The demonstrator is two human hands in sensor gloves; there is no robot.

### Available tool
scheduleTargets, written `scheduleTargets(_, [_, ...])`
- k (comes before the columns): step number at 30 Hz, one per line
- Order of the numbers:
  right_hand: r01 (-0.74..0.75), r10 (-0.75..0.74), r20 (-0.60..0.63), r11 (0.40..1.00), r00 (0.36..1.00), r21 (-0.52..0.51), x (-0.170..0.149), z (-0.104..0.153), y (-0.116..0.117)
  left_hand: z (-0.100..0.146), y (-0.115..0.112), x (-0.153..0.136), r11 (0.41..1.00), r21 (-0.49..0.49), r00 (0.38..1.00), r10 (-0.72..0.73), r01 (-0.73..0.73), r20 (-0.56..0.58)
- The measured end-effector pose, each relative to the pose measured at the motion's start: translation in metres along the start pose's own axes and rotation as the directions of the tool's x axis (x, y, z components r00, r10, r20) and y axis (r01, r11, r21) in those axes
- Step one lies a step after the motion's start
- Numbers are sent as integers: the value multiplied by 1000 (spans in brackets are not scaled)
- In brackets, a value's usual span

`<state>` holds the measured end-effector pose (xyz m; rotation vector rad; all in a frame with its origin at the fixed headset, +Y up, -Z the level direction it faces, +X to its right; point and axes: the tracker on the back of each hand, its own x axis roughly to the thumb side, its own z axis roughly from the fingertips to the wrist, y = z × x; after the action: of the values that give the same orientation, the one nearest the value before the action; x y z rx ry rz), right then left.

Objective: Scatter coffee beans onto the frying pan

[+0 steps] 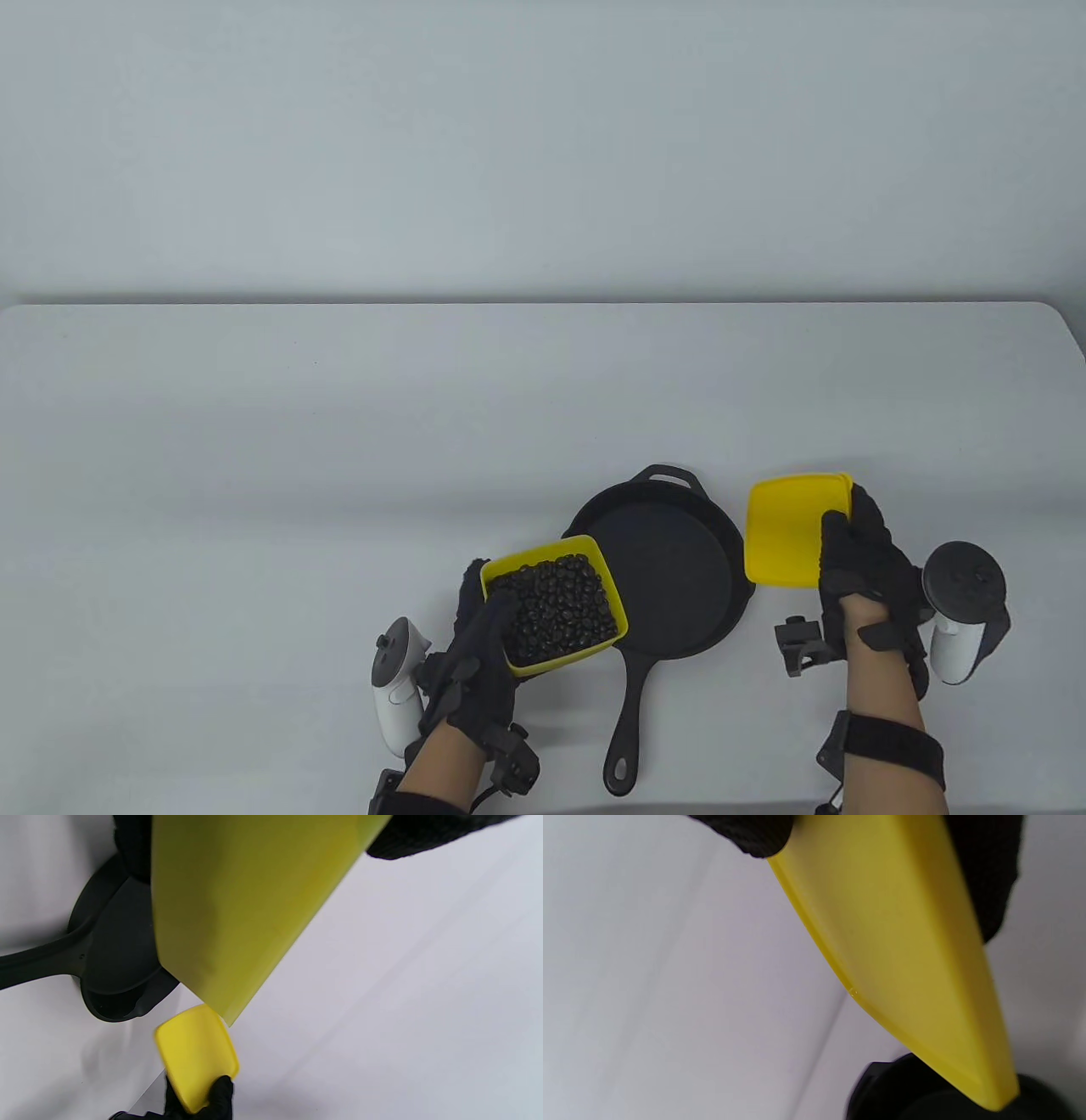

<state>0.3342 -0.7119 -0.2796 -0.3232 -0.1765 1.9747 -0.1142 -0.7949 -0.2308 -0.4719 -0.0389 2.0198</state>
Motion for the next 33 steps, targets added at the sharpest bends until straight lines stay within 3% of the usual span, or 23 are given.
scheduleTargets(2, [-9, 10, -99, 1000, 995, 12, -20, -2, -6, 0, -1, 0, 1000, -6, 1000, -6, 6, -3])
scheduleTargets(4, [-25, 15, -162, 998, 987, -61, -37, -2, -12, 0, -2, -1, 1000, -10, 1000, -8, 8, -4])
scheduleTargets(7, [-46, 37, -218, 998, 975, -36, -56, -3, -17, -1, -3, -1, 1000, -15, 1000, -11, 11, -11])
scheduleTargets(11, [-281, 262, -217, 957, 940, -65, -61, -1, -23, -1, -3, -2, 1000, -7, 1000, -20, 20, -16])
scheduleTargets(13, [-459, 433, -180, 877, 883, -142, -49, 1, -24, -1, -3, -3, 1000, -1, 1000, -21, 21, -21])
scheduleTargets(15, [-534, 535, -77, 799, 841, -278, -27, 5, -21, -1, -3, -3, 1000, 9, 999, -29, 29, -21])
scheduleTargets(20, [-456, 620, 270, 750, 737, -479, 64, 22, -8, -1, -2, -3, 999, 9, 999, -33, 34, -15])
scheduleTargets(22, [-388, 646, 384, 731, 660, -562, 106, 39, -4, -1, -2, -2, 999, 9, 999, -39, 39, -7])
scheduleTargets(24, [-335, 702, 482, 691, 524, -641, 149, 64, 1, -1, -2, -2, 999, 7, 999, -36, 36, -2])
scheduleTargets(25, [-303, 735, 548, 670, 399, -677, 173, 84, 7, -1, -2, -3, 999, 7, 999, -33, 33, 2])
scheduleTargets(28, [-202, 816, 554, 578, 163, -791, 212, 130, 24, -1, -2, -2, 999, 11, 999, -42, 42, 11])
scheduleTargets(29, [-187, 833, 537, 553, 133, -812, 219, 141, 30, -1, -2, -3, 999, 11, 999, -44, 44, 12])
scheduleTargets(33, [-214, 733, 678, 673, 61, -708, 233, 161, 64, -2, -3, -5, 999, 18, 999, -45, 45, 12])
